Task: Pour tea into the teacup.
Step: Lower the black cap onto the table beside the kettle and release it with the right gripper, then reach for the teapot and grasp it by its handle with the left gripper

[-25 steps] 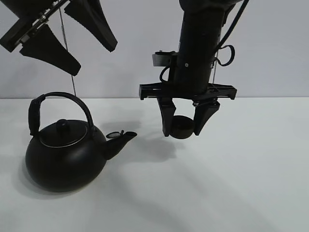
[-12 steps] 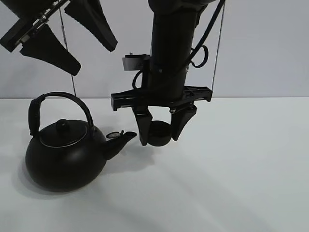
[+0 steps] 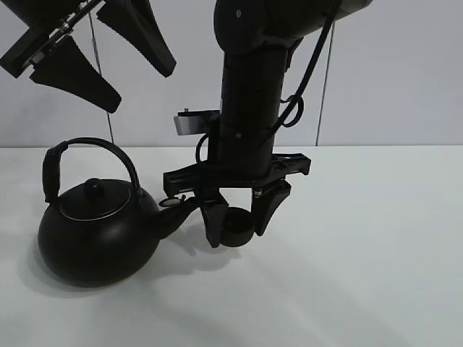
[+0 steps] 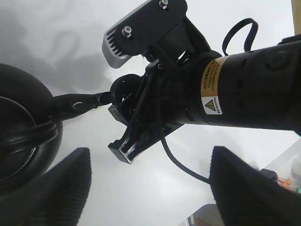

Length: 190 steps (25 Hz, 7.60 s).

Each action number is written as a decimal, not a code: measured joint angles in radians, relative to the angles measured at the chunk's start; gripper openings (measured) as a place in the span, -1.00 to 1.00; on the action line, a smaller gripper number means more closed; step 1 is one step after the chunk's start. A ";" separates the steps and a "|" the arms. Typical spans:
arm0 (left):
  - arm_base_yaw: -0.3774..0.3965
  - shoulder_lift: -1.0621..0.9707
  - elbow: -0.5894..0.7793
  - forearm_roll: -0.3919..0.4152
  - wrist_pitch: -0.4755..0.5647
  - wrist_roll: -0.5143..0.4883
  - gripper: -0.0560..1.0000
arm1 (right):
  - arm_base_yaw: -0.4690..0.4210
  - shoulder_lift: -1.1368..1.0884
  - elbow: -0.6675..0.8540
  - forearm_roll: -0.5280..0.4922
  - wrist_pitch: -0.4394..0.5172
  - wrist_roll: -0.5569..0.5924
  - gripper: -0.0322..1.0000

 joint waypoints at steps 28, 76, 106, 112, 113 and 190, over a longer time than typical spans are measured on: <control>0.000 0.000 0.000 0.000 0.000 0.000 0.08 | -0.067 -0.026 0.001 0.018 -0.096 0.078 -0.16; 0.000 0.000 0.000 0.000 -0.001 0.000 0.08 | -0.097 0.142 -0.130 0.037 0.006 0.097 -0.16; 0.000 0.000 0.000 0.000 -0.001 0.000 0.08 | -0.097 0.138 -0.174 0.037 0.029 0.096 0.12; 0.000 0.000 0.000 0.000 -0.001 0.000 0.08 | -0.097 0.137 -0.174 0.034 0.033 0.096 0.12; 0.000 0.000 0.000 0.000 -0.001 0.000 0.08 | -0.097 0.134 -0.174 0.033 0.035 0.096 0.12; 0.000 0.000 0.000 0.000 -0.072 0.000 0.08 | -0.624 -0.755 0.518 0.367 -0.024 -0.221 0.12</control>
